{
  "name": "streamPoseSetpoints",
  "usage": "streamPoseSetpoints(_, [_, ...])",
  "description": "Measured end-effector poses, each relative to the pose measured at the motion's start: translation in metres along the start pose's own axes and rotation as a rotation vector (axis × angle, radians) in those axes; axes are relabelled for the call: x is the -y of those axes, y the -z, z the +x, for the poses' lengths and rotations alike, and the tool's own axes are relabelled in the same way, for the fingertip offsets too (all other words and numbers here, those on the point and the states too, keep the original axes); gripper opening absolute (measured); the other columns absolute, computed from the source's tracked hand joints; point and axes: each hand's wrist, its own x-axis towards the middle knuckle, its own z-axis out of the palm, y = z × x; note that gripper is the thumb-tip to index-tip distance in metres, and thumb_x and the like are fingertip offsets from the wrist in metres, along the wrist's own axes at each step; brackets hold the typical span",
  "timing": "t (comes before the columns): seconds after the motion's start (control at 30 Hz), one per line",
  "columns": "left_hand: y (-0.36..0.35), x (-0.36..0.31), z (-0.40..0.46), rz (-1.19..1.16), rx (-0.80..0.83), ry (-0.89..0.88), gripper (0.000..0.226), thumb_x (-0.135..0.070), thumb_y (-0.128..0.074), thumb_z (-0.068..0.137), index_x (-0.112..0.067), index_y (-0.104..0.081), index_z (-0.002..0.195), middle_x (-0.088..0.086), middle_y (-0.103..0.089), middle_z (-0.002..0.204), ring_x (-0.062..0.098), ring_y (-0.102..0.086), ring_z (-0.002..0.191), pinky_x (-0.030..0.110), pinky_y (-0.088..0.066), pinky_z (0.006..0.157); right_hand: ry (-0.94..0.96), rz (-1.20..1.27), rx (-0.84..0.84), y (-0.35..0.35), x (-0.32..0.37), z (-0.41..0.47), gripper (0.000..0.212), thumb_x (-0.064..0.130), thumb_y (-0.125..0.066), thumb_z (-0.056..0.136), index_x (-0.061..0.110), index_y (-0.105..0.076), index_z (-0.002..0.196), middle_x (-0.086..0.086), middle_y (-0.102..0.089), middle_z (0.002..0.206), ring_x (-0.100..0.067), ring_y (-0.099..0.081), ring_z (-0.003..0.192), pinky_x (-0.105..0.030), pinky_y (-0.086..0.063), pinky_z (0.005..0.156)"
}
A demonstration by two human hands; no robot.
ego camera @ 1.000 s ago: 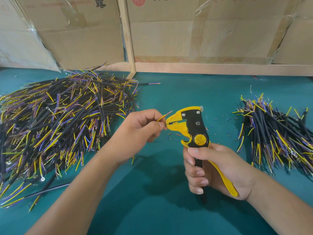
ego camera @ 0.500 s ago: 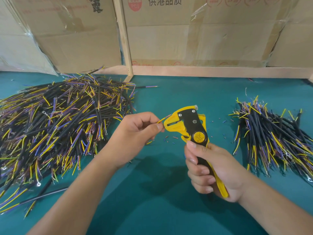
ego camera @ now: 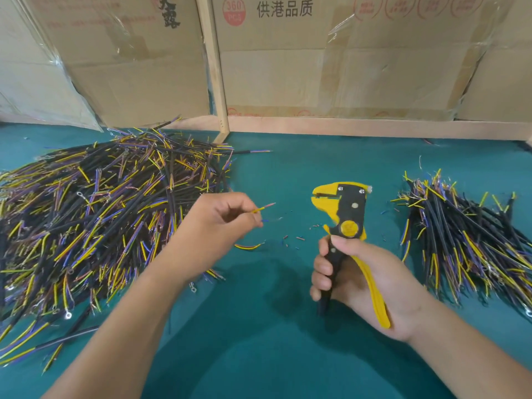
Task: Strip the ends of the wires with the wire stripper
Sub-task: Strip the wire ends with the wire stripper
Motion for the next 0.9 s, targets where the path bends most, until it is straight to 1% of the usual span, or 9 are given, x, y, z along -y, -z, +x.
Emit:
streamPoseSetpoints(0.07, [0.001, 0.001, 0.000, 0.022, 0.017, -0.008, 0.017, -0.019, -0.062, 0.087, -0.011, -0.067, 0.072, -0.010, -0.044, 0.053, 0.003, -0.031, 0.049, 0.014, -0.025, 0.046, -0.014, -0.023, 0.004, 0.000, -0.002, 0.000, 0.020, 0.024, -0.064, 0.086, 0.005, -0.060, 0.091, -0.015, -0.050, 0.077, -0.030, -0.052, 0.066, -0.044, -0.053, 0.066])
streamPoseSetpoints(0.17, [0.001, 0.003, 0.001, 0.022, 0.041, 0.000, 0.019, -0.027, -0.059, 0.090, -0.018, -0.070, 0.077, -0.007, -0.051, 0.057, 0.012, -0.036, 0.055, 0.026, -0.028, 0.050, -0.035, -0.049, 0.012, 0.000, -0.002, -0.001, 0.022, 0.024, -0.065, 0.085, 0.004, -0.061, 0.093, -0.016, -0.051, 0.078, -0.032, -0.052, 0.069, -0.045, -0.054, 0.069])
streamPoseSetpoints(0.3, [-0.003, 0.003, 0.000, -0.022, 0.080, 0.007, 0.027, -0.035, -0.053, 0.094, -0.022, -0.074, 0.083, -0.006, -0.055, 0.060, 0.020, -0.033, 0.056, 0.039, -0.026, 0.051, -0.058, -0.057, 0.030, -0.001, -0.002, -0.001, 0.024, 0.025, -0.065, 0.085, 0.003, -0.061, 0.095, -0.016, -0.052, 0.078, -0.033, -0.052, 0.069, -0.046, -0.054, 0.070])
streamPoseSetpoints(0.47, [-0.005, 0.005, 0.001, -0.033, 0.083, 0.009, 0.026, -0.033, -0.049, 0.097, -0.024, -0.073, 0.090, -0.002, -0.059, 0.058, 0.020, -0.030, 0.053, 0.028, -0.026, 0.049, -0.063, -0.053, 0.033, -0.001, -0.003, -0.001, 0.025, 0.025, -0.064, 0.086, 0.003, -0.061, 0.096, -0.017, -0.051, 0.079, -0.033, -0.052, 0.069, -0.047, -0.054, 0.070])
streamPoseSetpoints(0.57, [-0.006, 0.004, 0.001, -0.083, 0.080, 0.031, 0.022, -0.030, -0.048, 0.097, -0.020, -0.066, 0.091, 0.004, -0.059, 0.054, 0.012, -0.033, 0.045, 0.021, -0.029, 0.047, -0.072, -0.055, 0.044, -0.001, -0.003, -0.001, 0.026, 0.025, -0.064, 0.086, 0.003, -0.061, 0.098, -0.017, -0.051, 0.079, -0.033, -0.051, 0.069, -0.047, -0.053, 0.070])
streamPoseSetpoints(0.63, [-0.006, 0.004, 0.002, -0.103, 0.075, 0.059, 0.018, -0.031, -0.047, 0.095, -0.021, -0.060, 0.089, 0.005, -0.059, 0.053, 0.021, -0.033, 0.046, 0.023, -0.027, 0.048, -0.079, -0.052, 0.047, -0.001, -0.003, 0.000, 0.026, 0.026, -0.064, 0.086, 0.003, -0.061, 0.097, -0.017, -0.051, 0.079, -0.033, -0.051, 0.069, -0.046, -0.053, 0.070])
streamPoseSetpoints(0.7, [-0.006, 0.004, 0.002, -0.108, 0.077, 0.082, 0.015, -0.031, -0.046, 0.093, -0.025, -0.057, 0.085, 0.005, -0.059, 0.053, 0.034, -0.026, 0.053, 0.031, -0.025, 0.050, -0.085, -0.046, 0.051, -0.001, -0.003, 0.000, 0.025, 0.027, -0.063, 0.087, 0.004, -0.061, 0.097, -0.016, -0.051, 0.079, -0.032, -0.052, 0.069, -0.046, -0.053, 0.071])
streamPoseSetpoints(0.8, [-0.008, 0.005, 0.002, -0.110, 0.080, 0.096, 0.013, -0.029, -0.044, 0.090, -0.025, -0.056, 0.085, 0.005, -0.058, 0.052, 0.028, -0.025, 0.053, 0.032, -0.024, 0.050, -0.094, -0.043, 0.056, 0.000, -0.003, 0.001, 0.025, 0.027, -0.063, 0.087, 0.004, -0.061, 0.098, -0.017, -0.050, 0.080, -0.032, -0.052, 0.069, -0.047, -0.053, 0.071])
streamPoseSetpoints(0.9, [-0.009, 0.007, 0.003, -0.123, 0.085, 0.090, 0.013, -0.028, -0.044, 0.091, -0.025, -0.056, 0.086, 0.006, -0.057, 0.052, 0.021, -0.024, 0.049, 0.027, -0.024, 0.046, -0.105, -0.040, 0.060, 0.000, -0.004, 0.001, 0.026, 0.027, -0.063, 0.087, 0.004, -0.061, 0.098, -0.017, -0.050, 0.080, -0.032, -0.052, 0.069, -0.047, -0.053, 0.071])
